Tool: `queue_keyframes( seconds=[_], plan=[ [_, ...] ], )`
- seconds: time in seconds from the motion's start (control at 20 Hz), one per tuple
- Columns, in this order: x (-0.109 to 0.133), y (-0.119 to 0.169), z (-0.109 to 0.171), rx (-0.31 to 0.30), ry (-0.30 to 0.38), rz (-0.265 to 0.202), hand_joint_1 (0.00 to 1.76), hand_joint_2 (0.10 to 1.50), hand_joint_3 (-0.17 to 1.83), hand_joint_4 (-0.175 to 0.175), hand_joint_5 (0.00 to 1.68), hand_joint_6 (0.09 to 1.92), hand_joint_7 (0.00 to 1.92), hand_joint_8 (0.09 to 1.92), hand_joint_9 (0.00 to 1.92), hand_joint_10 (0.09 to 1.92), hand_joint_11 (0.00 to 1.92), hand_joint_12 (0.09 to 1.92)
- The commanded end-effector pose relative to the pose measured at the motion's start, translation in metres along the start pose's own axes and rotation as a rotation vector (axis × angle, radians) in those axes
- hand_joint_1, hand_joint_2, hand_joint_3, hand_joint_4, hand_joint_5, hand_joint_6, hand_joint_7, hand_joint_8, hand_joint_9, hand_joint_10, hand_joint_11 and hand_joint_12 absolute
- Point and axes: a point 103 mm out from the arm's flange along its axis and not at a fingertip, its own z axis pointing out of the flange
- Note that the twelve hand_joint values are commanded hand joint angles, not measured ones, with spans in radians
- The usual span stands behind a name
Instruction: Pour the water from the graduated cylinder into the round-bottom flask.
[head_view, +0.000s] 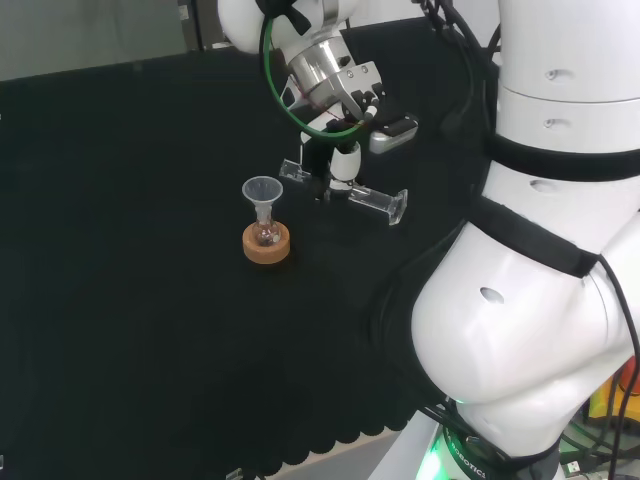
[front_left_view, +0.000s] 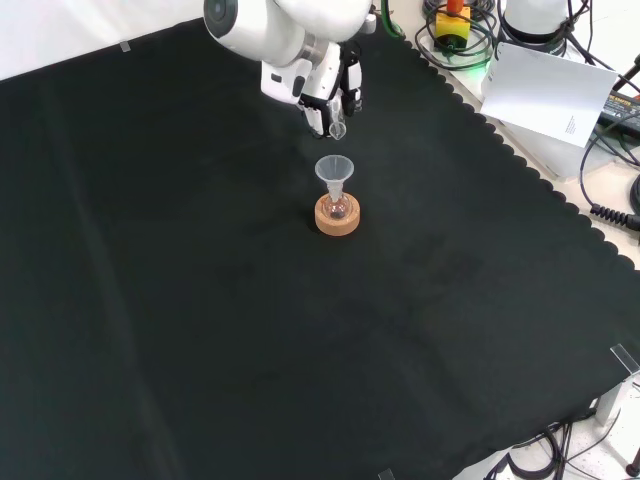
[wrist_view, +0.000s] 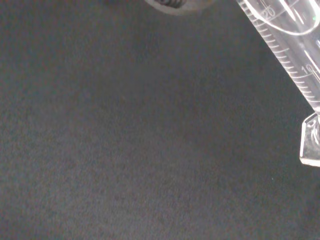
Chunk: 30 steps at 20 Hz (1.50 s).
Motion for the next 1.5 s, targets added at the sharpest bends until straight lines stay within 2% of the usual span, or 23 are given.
queue_keyframes(
  seconds=[0.05,0.4,0.6,0.7,0.8,0.95,1.5],
  plan=[
    [0.006,0.002,-0.005,0.033,-0.029,0.01,1.27,1.09,0.0,-0.175,1.01,0.93,1.06,0.92,1.53,0.09,1.21,0.77],
    [0.01,0.006,-0.008,0.122,-0.043,0.025,1.27,1.09,0.0,-0.175,1.02,0.93,1.07,0.91,1.54,0.09,1.21,0.77],
    [0.012,0.008,-0.011,0.126,-0.048,0.031,1.27,1.09,0.0,-0.175,1.02,0.92,1.07,0.9,1.54,0.09,1.22,0.76],
    [0.013,0.009,-0.013,0.158,-0.055,0.041,1.27,1.09,0.0,-0.175,1.02,0.92,1.07,0.9,1.54,0.09,1.22,0.76],
    [0.013,0.01,-0.015,0.162,-0.059,0.047,1.27,1.09,0.0,-0.175,1.02,0.92,1.07,0.9,1.54,0.09,1.22,0.76],
    [0.013,0.012,-0.018,0.205,-0.063,0.073,1.27,1.09,0.0,-0.175,1.02,0.92,1.07,0.9,1.54,0.09,1.22,0.76],
    [0.016,0.014,-0.025,0.303,-0.086,0.136,1.27,1.09,0.0,-0.175,1.01,0.93,1.07,0.91,1.54,0.09,1.22,0.76]
  ],
)
